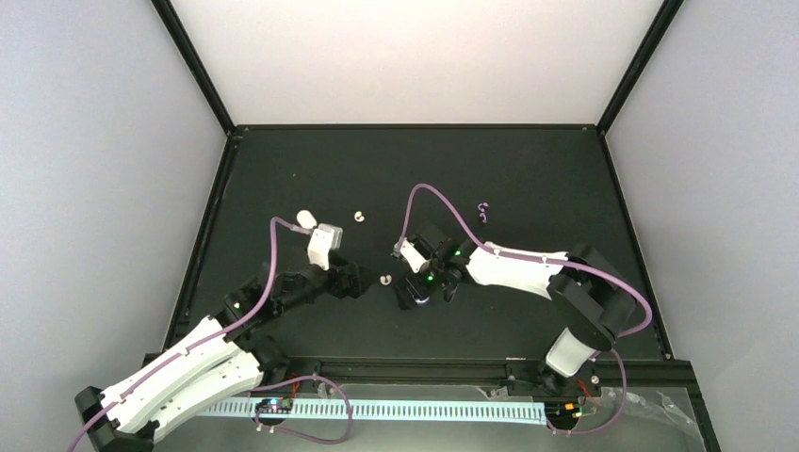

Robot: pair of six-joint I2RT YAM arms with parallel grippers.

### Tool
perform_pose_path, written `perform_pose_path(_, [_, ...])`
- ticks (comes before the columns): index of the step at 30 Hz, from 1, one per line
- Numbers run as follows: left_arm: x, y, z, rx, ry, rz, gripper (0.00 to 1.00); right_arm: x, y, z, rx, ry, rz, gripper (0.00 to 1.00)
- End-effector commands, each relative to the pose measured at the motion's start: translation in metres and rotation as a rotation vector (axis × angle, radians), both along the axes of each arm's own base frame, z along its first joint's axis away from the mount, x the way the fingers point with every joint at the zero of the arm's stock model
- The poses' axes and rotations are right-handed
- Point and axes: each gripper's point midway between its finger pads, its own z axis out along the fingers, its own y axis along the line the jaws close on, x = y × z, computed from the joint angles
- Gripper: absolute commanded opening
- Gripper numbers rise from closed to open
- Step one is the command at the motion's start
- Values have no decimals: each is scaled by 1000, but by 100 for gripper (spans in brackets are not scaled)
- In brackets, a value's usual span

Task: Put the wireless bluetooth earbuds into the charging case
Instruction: Pick up the charging case at the center of the board.

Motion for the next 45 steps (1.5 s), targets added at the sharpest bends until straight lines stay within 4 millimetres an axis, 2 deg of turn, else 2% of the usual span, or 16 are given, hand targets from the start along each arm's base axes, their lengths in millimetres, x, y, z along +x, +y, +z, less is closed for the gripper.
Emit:
perform_pose_path(1, [-1, -1, 0, -10, 0, -6, 99, -13, 4, -10, 4, 15, 33, 98])
perform_pose_path(5, [-1, -2, -1, -5, 3, -7, 99, -19, -1, -15, -3, 17, 11, 95])
perform_pose_path(10, [0, -1, -1, -2, 0, -3, 99, -25, -12, -23, -44, 7, -10, 85])
perform_pose_path(15, [0, -2, -2, 0, 2, -2, 99, -22, -20, -27, -92, -35, -35, 78])
perform_pose_path(26, [-1, 0, -1, -2, 6, 2, 99, -16, -17, -30, -216, -125, -15, 70])
perform_pose_path(34, [-1, 0, -2, -2, 6, 1, 99, -19, -24, -44, -321, -165, 2, 63])
perform_pose_path(37, [-1, 0, -1, -2, 4, 2, 99, -20, -24, -46, -329, -166, 3, 58])
perform_pose_path(40, [-1, 1, -2, -2, 6, 5, 99, -21, -25, -48, -332, -165, -2, 48])
perform_pose_path(45, [-1, 2, 0, -5, 2, 9, 99, -20, -25, -42, -305, -180, -18, 37])
